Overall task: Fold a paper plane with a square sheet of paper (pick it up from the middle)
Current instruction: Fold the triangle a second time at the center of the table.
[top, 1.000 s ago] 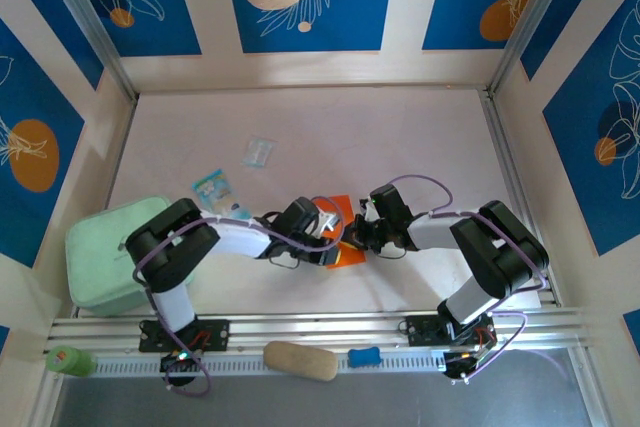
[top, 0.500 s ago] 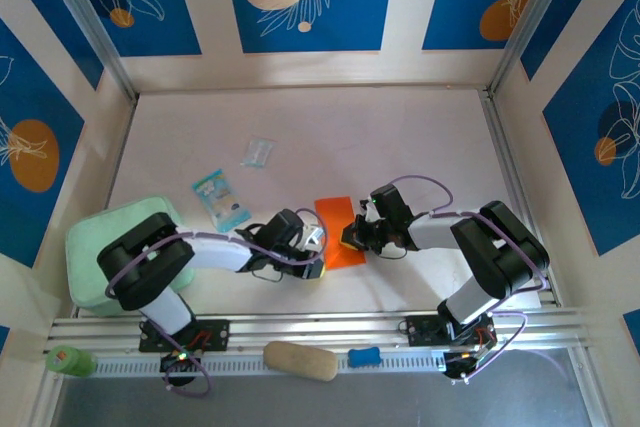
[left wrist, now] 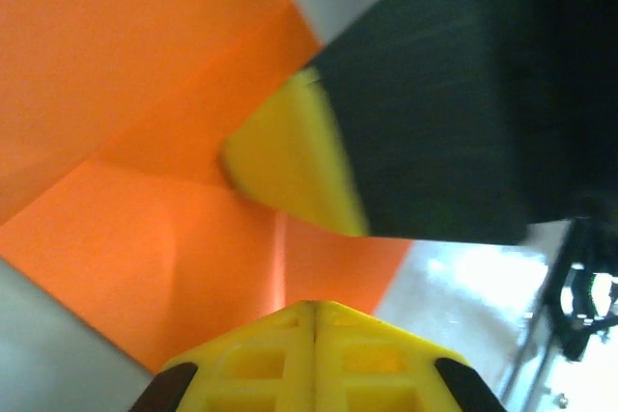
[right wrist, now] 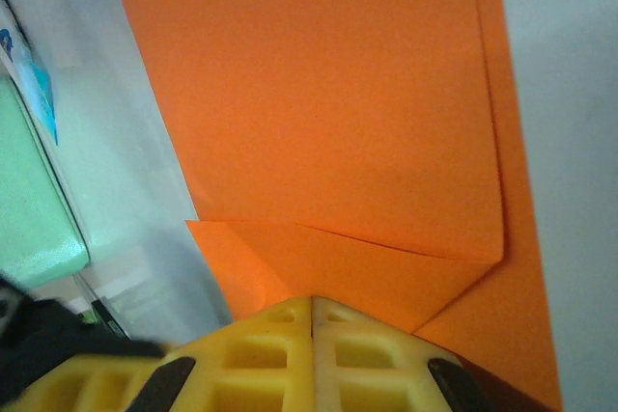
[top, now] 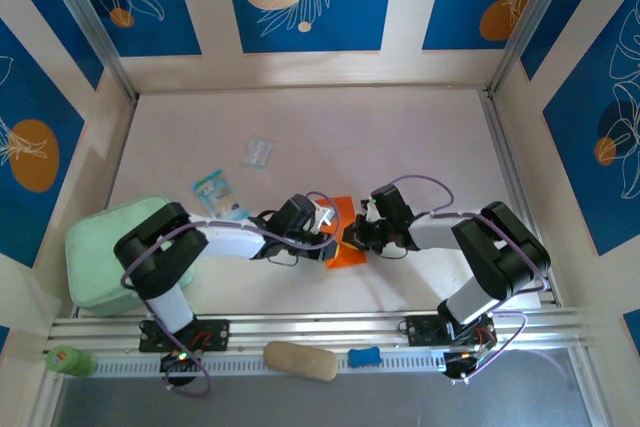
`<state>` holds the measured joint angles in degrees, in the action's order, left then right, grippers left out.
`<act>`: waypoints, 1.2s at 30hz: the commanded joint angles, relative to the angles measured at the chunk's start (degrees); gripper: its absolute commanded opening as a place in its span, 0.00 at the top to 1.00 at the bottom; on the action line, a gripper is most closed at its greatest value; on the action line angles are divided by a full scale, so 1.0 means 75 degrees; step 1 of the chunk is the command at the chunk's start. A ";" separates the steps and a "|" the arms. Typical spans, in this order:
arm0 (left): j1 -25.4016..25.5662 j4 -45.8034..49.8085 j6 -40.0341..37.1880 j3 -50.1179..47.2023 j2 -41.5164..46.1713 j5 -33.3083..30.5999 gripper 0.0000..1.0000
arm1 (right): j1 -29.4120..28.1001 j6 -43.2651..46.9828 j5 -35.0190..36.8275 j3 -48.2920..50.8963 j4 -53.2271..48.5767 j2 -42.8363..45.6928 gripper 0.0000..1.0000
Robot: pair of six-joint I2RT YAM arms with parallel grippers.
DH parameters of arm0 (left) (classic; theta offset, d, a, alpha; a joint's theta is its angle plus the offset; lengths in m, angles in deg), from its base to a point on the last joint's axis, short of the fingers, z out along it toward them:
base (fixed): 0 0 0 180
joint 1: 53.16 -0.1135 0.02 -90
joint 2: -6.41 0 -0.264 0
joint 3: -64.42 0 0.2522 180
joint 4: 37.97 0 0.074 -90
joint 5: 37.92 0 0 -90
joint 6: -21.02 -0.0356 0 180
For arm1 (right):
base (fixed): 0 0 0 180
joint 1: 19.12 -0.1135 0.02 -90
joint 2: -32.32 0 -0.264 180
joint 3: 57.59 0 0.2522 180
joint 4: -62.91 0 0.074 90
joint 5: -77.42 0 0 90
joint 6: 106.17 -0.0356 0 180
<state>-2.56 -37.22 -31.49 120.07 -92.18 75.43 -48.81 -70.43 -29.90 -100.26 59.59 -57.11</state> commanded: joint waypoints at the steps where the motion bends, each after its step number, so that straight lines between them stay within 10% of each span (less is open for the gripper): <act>1: -0.0068 0.0181 0.0126 0.0043 -0.0364 -0.0231 0.96 | 0.0068 0.0086 0.0316 -0.0049 -0.0701 0.0142 1.00; 36: -0.0116 0.0851 0.0027 -0.0417 -0.0136 -0.0761 1.00 | 0.0927 0.0704 -0.0356 -0.0022 -0.0355 0.0784 0.96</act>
<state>-2.90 -37.24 -31.14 119.10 -92.66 72.37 -40.20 -65.88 -32.48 -100.41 58.12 -53.57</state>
